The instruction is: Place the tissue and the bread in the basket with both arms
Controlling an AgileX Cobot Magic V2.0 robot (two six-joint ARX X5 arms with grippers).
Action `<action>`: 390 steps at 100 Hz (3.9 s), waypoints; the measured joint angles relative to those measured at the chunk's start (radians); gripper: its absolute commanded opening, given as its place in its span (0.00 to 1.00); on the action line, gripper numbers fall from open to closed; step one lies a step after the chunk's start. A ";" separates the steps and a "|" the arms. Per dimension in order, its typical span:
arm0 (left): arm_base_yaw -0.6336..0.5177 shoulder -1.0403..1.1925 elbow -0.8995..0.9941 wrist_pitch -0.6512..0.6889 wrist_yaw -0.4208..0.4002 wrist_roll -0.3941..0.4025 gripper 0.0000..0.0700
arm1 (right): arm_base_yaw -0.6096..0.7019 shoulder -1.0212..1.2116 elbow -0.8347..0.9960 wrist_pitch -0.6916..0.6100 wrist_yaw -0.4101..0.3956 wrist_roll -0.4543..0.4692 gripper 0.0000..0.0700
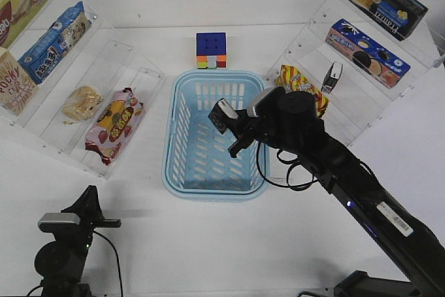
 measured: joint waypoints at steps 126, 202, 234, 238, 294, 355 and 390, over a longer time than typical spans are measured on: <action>0.000 0.772 0.783 -0.230 0.044 0.066 0.72 | -0.257 -0.666 -0.699 0.422 0.346 0.004 0.00; -0.003 1.382 1.121 -0.218 -0.208 0.676 0.54 | -0.257 -0.669 -0.699 0.426 0.338 0.014 0.00; -0.003 1.402 1.125 -0.180 -0.259 0.681 0.05 | -0.257 -0.670 -0.699 0.426 0.338 0.020 0.00; -0.005 1.400 1.132 -0.187 -0.260 0.681 0.05 | -0.257 -0.670 -0.699 0.426 0.338 0.020 0.00; -0.253 1.191 1.355 -0.340 0.453 0.239 0.07 | -0.257 -0.670 -0.699 0.426 0.338 0.020 0.00; -0.413 1.355 1.366 -0.389 0.405 0.183 0.27 | -0.257 -0.670 -0.699 0.426 0.368 0.020 0.00; -0.299 1.070 1.416 -0.647 -0.079 0.141 0.00 | -0.257 -0.673 -0.699 0.410 0.417 0.020 0.00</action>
